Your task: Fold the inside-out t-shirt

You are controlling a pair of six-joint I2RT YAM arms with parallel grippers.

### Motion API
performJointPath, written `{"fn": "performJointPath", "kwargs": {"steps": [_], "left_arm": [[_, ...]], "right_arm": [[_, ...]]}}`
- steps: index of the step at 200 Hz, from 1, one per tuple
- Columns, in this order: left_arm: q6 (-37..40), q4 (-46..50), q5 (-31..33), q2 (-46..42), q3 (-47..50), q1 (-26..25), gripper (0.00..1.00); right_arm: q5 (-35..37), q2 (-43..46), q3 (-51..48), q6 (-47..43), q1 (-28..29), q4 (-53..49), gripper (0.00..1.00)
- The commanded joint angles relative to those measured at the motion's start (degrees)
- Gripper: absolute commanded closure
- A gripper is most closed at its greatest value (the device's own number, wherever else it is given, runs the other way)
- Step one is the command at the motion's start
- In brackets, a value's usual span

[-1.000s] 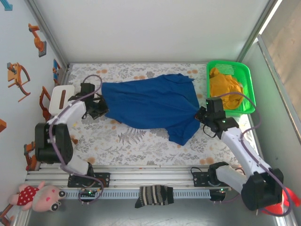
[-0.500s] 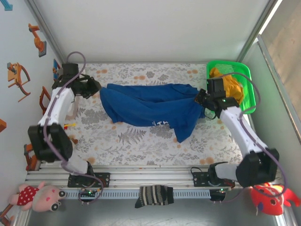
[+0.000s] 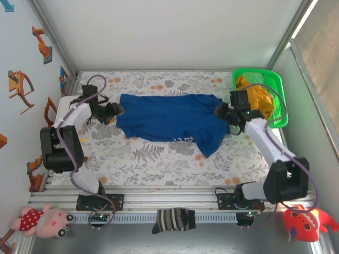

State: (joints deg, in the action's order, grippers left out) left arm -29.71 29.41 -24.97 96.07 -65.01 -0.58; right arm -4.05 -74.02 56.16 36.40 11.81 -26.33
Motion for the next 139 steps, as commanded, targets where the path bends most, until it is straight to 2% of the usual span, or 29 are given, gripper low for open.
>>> {"fn": "performJointPath", "kwargs": {"steps": [1,20,43,78,112,139], "left_arm": [[-2.87,-4.26,1.49,-1.49,6.80,-1.06,0.42],[-3.47,-5.95,2.96,0.02,8.24,-1.51,0.42],[-2.83,-5.38,3.93,3.78,5.60,-1.66,0.42],[-1.55,-4.23,6.14,7.03,2.21,-1.60,0.44],[-1.40,-3.71,6.32,8.25,1.04,-1.10,0.52],[-1.48,-2.78,8.09,6.89,1.34,-0.92,0.51]], "right_arm": [[1.26,4.80,-6.71,1.33,1.87,-2.58,0.61],[1.53,8.21,-11.14,2.65,2.99,-3.47,0.59],[1.68,9.15,-15.27,4.71,4.78,-2.68,0.55],[2.36,5.19,-18.25,6.33,7.17,1.09,0.54],[2.47,0.45,-18.97,7.90,8.35,3.32,0.54],[3.52,0.97,-20.85,9.87,9.30,3.49,0.53]]}}
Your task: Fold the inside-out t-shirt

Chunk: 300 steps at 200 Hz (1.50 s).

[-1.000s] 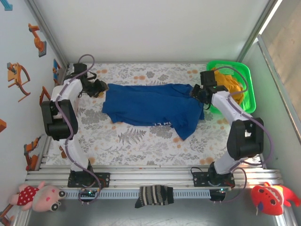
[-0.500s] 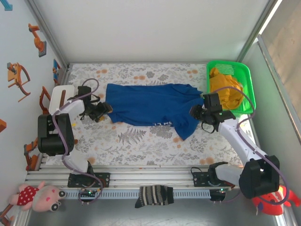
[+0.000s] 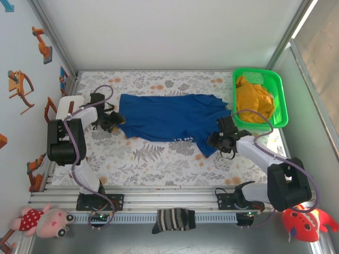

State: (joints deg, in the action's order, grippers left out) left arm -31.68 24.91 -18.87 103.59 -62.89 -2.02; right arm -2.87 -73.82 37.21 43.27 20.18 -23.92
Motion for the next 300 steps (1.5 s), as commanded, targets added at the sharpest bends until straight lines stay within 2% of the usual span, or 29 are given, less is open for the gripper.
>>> {"fn": "performJointPath", "kwargs": {"steps": [1,78,87,122,148,176,188,200,205,210,216,233,255,278,300], "left_arm": [[0.53,1.81,2.08,-0.65,-0.76,0.53,0.51],[1.71,2.60,2.92,3.23,-4.33,1.23,0.49],[1.81,2.48,2.67,3.90,-4.79,1.23,0.50],[1.84,1.64,1.35,5.19,-4.81,1.09,0.55],[1.92,0.47,0.77,4.95,-3.45,0.88,0.66],[1.71,-0.67,-0.23,4.54,-2.51,0.88,0.92],[1.71,-0.82,-0.47,4.25,-2.51,0.88,1.00],[1.80,-0.86,-0.71,3.78,-2.67,0.88,1.00],[1.87,-0.95,-0.85,3.56,-2.63,0.92,1.00],[1.92,-1.01,-0.97,3.29,-2.67,1.01,1.00],[2.06,-1.09,-1.14,3.02,-2.67,0.97,1.00],[2.14,-1.17,-2.20,1.70,-3.11,1.24,1.00],[1.91,-1.17,-3.65,-1.90,-4.15,2.07,1.00],[-0.04,-2.03,-6.97,-6.78,-7.78,3.72,1.00],[-3.88,-3.07,-10.26,-10.10,-15.82,5.49,1.00]], "right_arm": [[2.34,0.87,-2.02,3.07,0.88,1.17,0.53],[2.43,4.91,-5.23,6.48,3.24,0.55,0.51],[2.36,5.03,-5.55,6.97,3.33,0.88,0.48],[1.30,3.79,-6.11,8.05,3.60,2.66,0.47],[0.70,2.46,-6.53,8.63,3.76,4.50,0.47],[-0.06,0.14,-6.61,9.28,3.78,6.83,0.47],[-0.61,-0.92,-6.81,9.46,3.81,8.42,0.50],[-0.79,-2.09,-6.88,9.67,3.80,9.66,0.58],[-0.94,-2.47,-6.81,9.68,3.76,10.07,0.68],[-1.10,-2.72,-6.86,9.81,3.79,10.45,0.85],[-1.28,-2.86,-6.97,9.90,3.79,11.01,1.00],[-0.88,-1.03,-6.44,9.64,3.75,10.31,1.00],[0.59,6.47,-2.16,7.17,3.03,5.23,1.00],[0.67,13.13,8.94,1.75,-0.13,-2.24,1.00],[-3.09,12.49,24.46,-4.35,-6.09,-7.88,1.00]]}}
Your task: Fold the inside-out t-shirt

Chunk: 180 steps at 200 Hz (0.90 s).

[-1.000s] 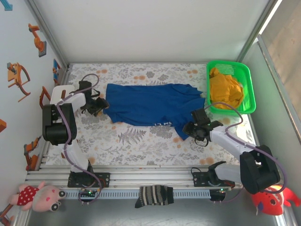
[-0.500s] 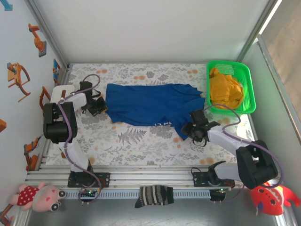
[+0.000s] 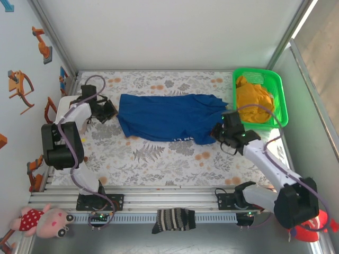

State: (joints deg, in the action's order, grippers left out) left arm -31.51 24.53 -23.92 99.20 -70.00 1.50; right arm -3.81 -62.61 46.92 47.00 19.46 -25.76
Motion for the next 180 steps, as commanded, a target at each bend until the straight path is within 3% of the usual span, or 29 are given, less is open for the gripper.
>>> {"fn": "performJointPath", "kwargs": {"steps": [1,40,80,132,180], "left_arm": [[-4.29,-2.76,-5.32,-5.87,-9.18,2.08,1.00],[-17.00,-7.75,-10.60,-7.92,-26.80,6.34,1.00],[-28.63,-15.00,-12.70,-11.93,-34.66,10.03,1.00],[-37.91,-22.02,-12.88,-20.99,-34.56,14.57,1.00],[-36.88,-18.98,-12.66,-20.14,-36.11,15.11,1.00]], "right_arm": [[-2.42,1.22,15.47,-8.30,-5.73,-6.23,1.00],[-13.88,-7.05,45.32,-9.65,-17.47,-9.71,1.00],[-18.53,-10.48,65.14,-5.41,-21.82,-10.06,1.00],[-18.28,-6.74,76.98,-3.98,-22.96,-10.10,1.00],[-17.14,-7.11,78.58,-3.77,-22.98,-10.28,1.00]]}}
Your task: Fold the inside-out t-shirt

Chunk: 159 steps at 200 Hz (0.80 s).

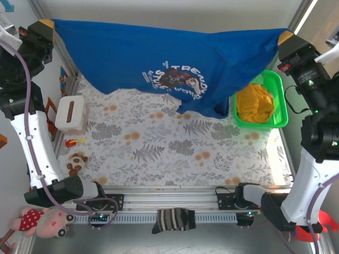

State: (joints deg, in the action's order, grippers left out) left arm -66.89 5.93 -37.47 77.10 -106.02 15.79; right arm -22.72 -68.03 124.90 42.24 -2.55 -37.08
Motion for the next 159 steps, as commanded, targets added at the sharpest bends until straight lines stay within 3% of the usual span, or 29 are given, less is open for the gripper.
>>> {"fn": "performJointPath", "kwargs": {"steps": [1,59,94,119,144,159], "left_arm": [[-1.58,-0.39,0.81,2.16,0.01,0.82,1.00],[0.93,-1.22,-0.40,12.58,5.94,-0.62,1.00],[-0.48,-3.63,-0.52,24.07,1.90,-1.76,1.00],[-2.19,-3.54,-0.64,32.63,-9.57,-3.14,1.00],[-1.57,2.34,-0.26,38.87,-25.89,-4.09,1.00],[0.17,8.98,0.64,42.73,-38.22,-4.19,1.00]], "right_arm": [[1.70,-1.81,0.56,1.04,-0.92,1.05,1.00],[-3.04,-14.35,-4.45,2.86,-0.95,6.04,1.00],[-6.21,-25.63,-1.26,4.35,-1.18,11.07,1.00],[-9.91,-35.52,9.71,7.83,-1.80,12.73,1.00],[-10.81,-45.14,29.00,12.89,-2.82,10.53,1.00],[-11.12,-45.58,30.50,18.66,-4.66,15.15,1.00]]}}
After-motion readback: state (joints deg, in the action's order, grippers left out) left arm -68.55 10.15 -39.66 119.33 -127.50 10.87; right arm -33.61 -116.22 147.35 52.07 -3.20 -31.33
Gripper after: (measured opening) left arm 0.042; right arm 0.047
